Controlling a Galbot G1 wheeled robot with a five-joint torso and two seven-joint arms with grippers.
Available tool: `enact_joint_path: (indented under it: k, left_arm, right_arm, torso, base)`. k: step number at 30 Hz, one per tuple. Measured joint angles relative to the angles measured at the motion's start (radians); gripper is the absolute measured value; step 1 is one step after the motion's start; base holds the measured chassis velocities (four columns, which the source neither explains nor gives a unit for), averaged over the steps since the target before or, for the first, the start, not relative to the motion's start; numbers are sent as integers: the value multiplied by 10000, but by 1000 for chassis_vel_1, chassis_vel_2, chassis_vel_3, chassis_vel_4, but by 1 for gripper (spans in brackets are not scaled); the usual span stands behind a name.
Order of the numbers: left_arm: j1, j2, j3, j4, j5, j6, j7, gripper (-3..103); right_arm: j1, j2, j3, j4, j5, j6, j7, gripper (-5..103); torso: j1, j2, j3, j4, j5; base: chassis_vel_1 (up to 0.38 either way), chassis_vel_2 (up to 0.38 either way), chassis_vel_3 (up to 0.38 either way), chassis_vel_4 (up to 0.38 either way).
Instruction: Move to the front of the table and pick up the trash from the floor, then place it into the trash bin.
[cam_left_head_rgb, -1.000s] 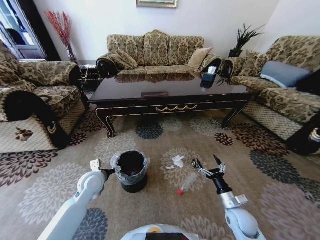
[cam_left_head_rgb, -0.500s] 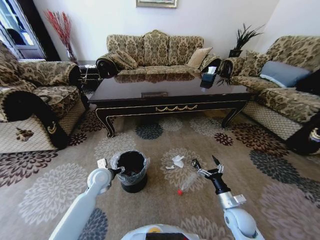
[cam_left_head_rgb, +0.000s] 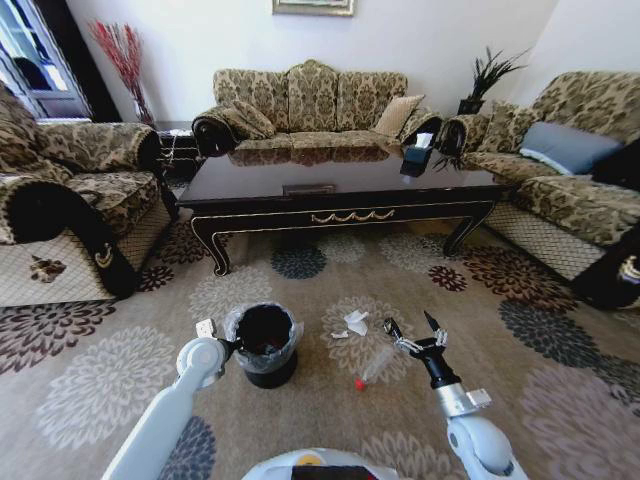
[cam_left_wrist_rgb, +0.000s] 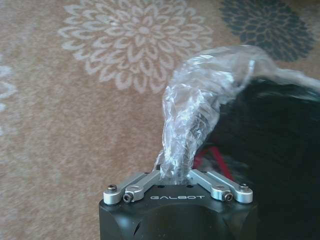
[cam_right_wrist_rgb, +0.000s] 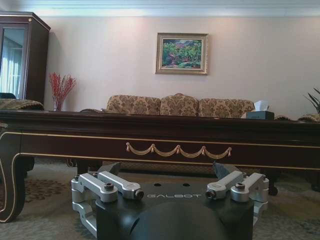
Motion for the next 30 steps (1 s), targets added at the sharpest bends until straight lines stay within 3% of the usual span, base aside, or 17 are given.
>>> enact_joint_path:
  k: [6,9,14,16,17,18,19,20,21,22,23,27,29,30]
  left_arm:
    - [232,152,-264,-225,-31,12,-8,0]
    - [422,352,-435,-545,-135,9,-10,0]
    - [435,367,-446,-566,-145,10,-13,0]
    - [684,647,-642,-1013,-465,10,-141,0]
    - [684,647,-642,-1013,-465,10,-141,0]
    - [758,796,-704,-1173,-606,11,-162,0]
    - [827,949,-747,-1322,-712,11,-199,0]
    - [889,1030,-787,-1383,-736,9,-218,0]
    - [889,1030,-787,-1383,-736,9,-218,0]
    - [998,1123,-838,-1464,-766,8,-229,0]
    - [1289,1270,-940,-1707,-829,8,-216,0]
    - [1329,1356,-930,-1814,-827,7,-172,0]
    - [1463,1379,-968,-1921,-816,0,-151,0]
    - [1463,1379,-968,-1921,-816,0,-151,0]
  right_arm:
    - [5,-45,-195,69,-378,-342,1064,100]
    - [39,-244,-487,286,-776,-871,2492,100]
    - [41,-258,-504,301,-779,-909,2561,100]
    - [167,-503,-856,578,-432,-2098,3987,100]
    - [167,-503,-856,578,-432,-2098,3987,100]
    - [221,-613,-959,674,13,-2943,4684,100]
    - [270,-715,-1082,796,596,-3760,5333,100]
    - [311,-804,-1161,860,988,-4246,5722,100]
    - [311,-804,-1161,860,988,-4246,5722,100]
    - [404,-963,-1276,962,1527,-4856,6165,100]
    - [627,-1349,-1526,1150,2662,-5968,6886,100]
    - [843,-1553,-1704,1215,3790,-6753,7443,100]
    - [1285,-1684,-1936,1164,5159,-7359,8189,100]
    - [1285,-1684,-1936,1164,5159,-7359,8189,100]
  torso:
    - [0,0,0,0,3]
    - [0,0,0,-1,0]
    - [0,0,0,-1,1]
    - [0,0,0,-11,-3]
    - [0,0,0,-11,-3]
    - [0,0,0,3,-3]
    - [0,0,-1,-1,11]
    - [0,0,-1,0,10]
    - [0,0,-1,0,10]
    - [0,0,0,-1,3]
    - [0,0,0,5,1]
    - [-1,0,0,-4,3]
    - [0,1,-1,-4,0]
    - [0,1,-1,-4,0]
  base:
    - [0,0,0,0]
    - [0,0,0,0]
    - [0,0,0,0]
    - [0,0,0,0]
    - [0,0,0,0]
    - [0,0,0,0]
    - [0,0,0,0]
    - [0,0,0,0]
    - [0,0,0,0]
    - [0,0,0,0]
    - [0,0,0,0]
    - [0,0,0,0]
    - [0,0,0,0]
    - [0,0,0,0]
